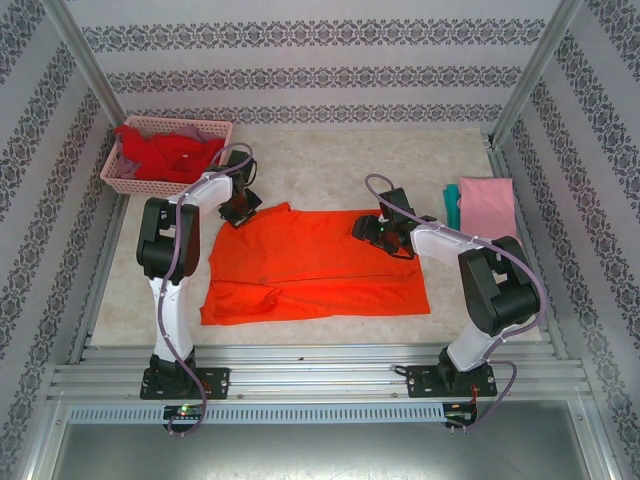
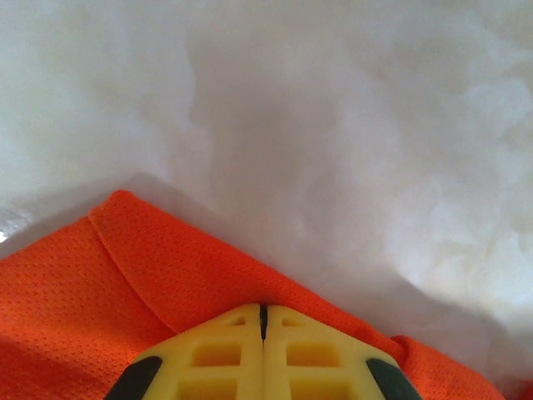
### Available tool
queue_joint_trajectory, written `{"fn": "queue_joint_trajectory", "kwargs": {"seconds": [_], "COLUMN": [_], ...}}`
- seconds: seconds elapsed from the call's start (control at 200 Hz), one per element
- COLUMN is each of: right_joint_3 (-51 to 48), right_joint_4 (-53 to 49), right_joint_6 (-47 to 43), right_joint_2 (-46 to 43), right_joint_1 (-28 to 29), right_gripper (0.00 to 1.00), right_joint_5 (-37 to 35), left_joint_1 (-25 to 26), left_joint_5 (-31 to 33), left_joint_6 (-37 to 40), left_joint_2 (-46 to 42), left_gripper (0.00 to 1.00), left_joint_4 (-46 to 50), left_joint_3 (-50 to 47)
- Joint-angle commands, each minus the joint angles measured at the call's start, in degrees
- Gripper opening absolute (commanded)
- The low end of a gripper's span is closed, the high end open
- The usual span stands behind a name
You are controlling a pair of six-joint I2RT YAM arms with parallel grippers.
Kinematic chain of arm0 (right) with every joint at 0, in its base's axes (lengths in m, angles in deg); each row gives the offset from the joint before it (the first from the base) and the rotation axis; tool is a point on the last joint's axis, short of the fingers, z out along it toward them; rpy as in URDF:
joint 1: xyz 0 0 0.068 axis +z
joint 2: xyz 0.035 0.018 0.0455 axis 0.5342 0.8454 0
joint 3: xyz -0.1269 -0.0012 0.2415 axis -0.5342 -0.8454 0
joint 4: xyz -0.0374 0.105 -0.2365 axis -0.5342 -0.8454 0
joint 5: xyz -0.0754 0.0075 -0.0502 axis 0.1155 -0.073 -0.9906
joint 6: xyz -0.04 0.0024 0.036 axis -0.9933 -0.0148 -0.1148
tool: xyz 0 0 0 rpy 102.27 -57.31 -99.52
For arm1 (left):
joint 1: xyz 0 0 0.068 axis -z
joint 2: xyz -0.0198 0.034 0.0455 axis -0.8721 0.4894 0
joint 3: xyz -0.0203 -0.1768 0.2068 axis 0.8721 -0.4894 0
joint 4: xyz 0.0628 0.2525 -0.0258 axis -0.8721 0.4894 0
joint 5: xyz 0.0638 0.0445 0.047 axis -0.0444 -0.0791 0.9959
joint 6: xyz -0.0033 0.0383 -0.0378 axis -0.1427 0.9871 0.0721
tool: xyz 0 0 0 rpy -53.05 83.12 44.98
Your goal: Fold and stack the t-shirts
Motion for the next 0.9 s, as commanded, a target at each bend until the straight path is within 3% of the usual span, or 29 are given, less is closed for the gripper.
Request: {"fn": "queue_joint_trajectory", "kwargs": {"seconds": [0.0,0.37,0.44,0.465,0.894], "right_joint_3": [-0.13,0.37,0.12,0.05,-0.56], "right_joint_4": [0.36,0.35,0.31,0.38,0.26], "right_joint_6": [0.25,0.25,0.33,0.33,0.42], "right_joint_2": [0.12,0.04,-0.05,-0.05,-0.3], "right_joint_1": [0.49,0.46,0.54,0.51,0.41], "right_gripper": [0.63,0.63,0.63,0.63,0.63], "right_joint_5": [0.52,0.58,0.52,0.44,0.09], "left_joint_1": [-0.15,-1.29,-1.74,-1.89,-2.62], "left_joint_5": [0.64,6.07,6.39,6.38,3.85], "left_joint_6": [0.65,2.62,2.16,2.05,0.91], "left_joint_2": [0.03,-2.88,-2.7,-2.49,4.38], "left_gripper": [0.0,0.0,0.26,0.3,0.32], "left_joint_4": [1.38,4.36,4.45,4.39,5.57], "left_joint_3": [1.51,7.58,7.26,7.17,9.23]}}
